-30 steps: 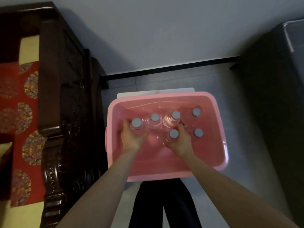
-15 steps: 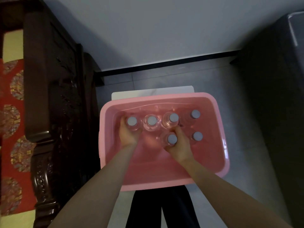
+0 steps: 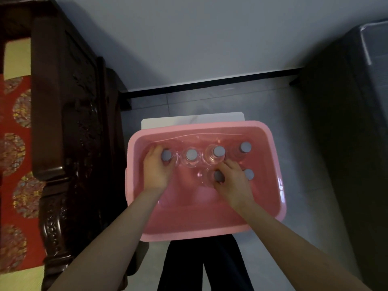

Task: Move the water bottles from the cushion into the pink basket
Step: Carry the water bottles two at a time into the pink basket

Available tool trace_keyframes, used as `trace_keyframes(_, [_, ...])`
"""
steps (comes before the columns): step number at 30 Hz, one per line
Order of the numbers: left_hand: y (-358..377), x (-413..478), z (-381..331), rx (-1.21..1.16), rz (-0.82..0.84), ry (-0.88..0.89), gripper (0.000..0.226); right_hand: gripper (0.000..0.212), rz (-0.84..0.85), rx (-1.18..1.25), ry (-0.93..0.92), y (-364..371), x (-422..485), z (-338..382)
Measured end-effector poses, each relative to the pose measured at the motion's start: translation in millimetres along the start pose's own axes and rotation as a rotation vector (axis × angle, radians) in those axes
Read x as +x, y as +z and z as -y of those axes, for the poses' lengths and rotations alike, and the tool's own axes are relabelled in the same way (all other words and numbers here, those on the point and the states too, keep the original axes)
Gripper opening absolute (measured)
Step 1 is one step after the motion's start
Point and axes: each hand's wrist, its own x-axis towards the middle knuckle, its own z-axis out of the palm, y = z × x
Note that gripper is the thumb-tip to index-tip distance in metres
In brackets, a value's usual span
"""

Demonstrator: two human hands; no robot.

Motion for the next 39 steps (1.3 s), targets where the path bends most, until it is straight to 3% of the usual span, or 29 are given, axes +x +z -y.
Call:
trace_keyframes(7, [3.1,-3.3,0.4,0.251,0.102,0.123,0.011,0.023,0.024,-0.078,-0.016,-3.6,-1.0,-8.5])
trace_keyframes(13, [-1.7,0.4,-6.7,0.273,0.148,0.105,0.015,0.049,0.186,-0.071,-0.019,-20.6,7.3,1.0])
trace_keyframes(18, [-23.2,5.1,-36.0,0.225,0.191,0.098,0.039,0.042,0.032,-0.056,-0.05,-59.1,10.9,15.0])
trace_keyframes(26, [-105.9,-46.9,-115.0,0.059,-0.142,0.125,0.04,0.045,-0.16,-0.073,-0.305,-132.0,-17.4,79.8])
trace_keyframes(32, [-212.5,-132.9,-128.4,0.074,-0.475,0.104,0.041,0.051,-0.23,-0.116,-0.582,-144.9,-61.8,163.8])
trace_keyframes(35, [-270.4,-177.0,-122.6,0.118,-0.636,0.069,0.045,0.054,-0.178,-0.102,-0.648,-132.0,-88.6,215.0])
trace_keyframes(39, [-329.5,-240.5,-103.1,0.176,-0.698,-0.004,0.057,0.056,-0.082,-0.089,-0.771,-106.3,-117.1,274.4])
